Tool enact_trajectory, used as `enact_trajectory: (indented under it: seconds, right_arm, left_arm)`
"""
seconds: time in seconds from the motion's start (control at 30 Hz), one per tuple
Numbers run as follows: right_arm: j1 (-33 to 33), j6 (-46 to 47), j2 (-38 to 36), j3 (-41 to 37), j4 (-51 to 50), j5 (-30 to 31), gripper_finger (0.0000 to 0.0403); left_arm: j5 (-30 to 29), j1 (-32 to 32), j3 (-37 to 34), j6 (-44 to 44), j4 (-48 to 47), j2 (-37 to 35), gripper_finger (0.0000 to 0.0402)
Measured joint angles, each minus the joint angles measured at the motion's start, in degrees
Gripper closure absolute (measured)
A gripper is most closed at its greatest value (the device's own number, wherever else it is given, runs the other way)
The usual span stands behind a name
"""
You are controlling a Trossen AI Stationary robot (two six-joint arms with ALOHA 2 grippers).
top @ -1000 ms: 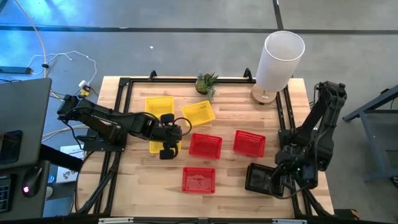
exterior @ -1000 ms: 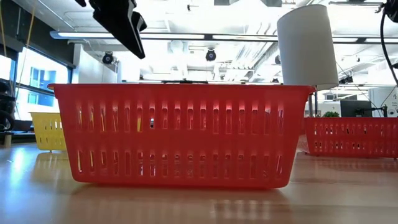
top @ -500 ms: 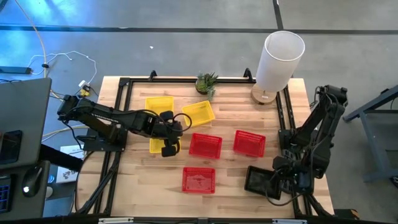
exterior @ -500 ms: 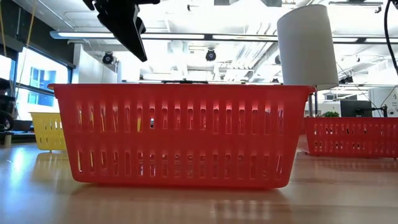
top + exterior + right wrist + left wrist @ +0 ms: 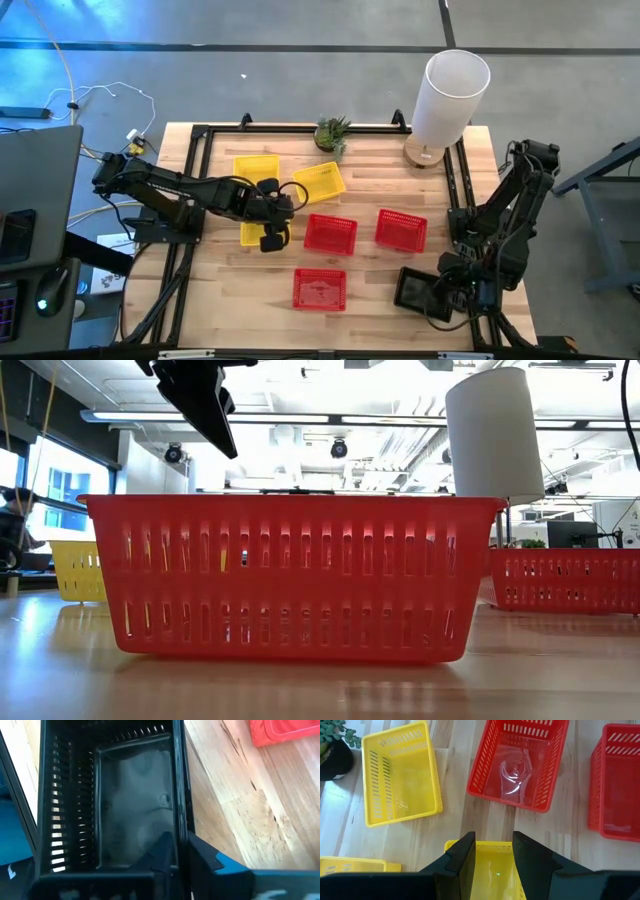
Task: Stack baskets by color
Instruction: Stack the left black bin on top of the right stacked black bins, then stack the top right red bin on top of the top left red bin
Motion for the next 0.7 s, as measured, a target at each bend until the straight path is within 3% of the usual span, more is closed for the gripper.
enact_trajectory:
  seconds: [0.33, 0.7]
  right_arm:
    - [0.0, 1.5, -1.0, 0.0, 0.4, -1.2, 0.03]
    - [-0.4, 6.0, -5.0, 0.1, 0.1, 0.9, 0.0293]
  left_arm:
    - [0.0, 0.0, 0.0, 0.0, 0.0, 0.0, 0.0286]
    - [0.0, 0.0, 0.0, 0.0, 0.0, 0.0, 0.0286]
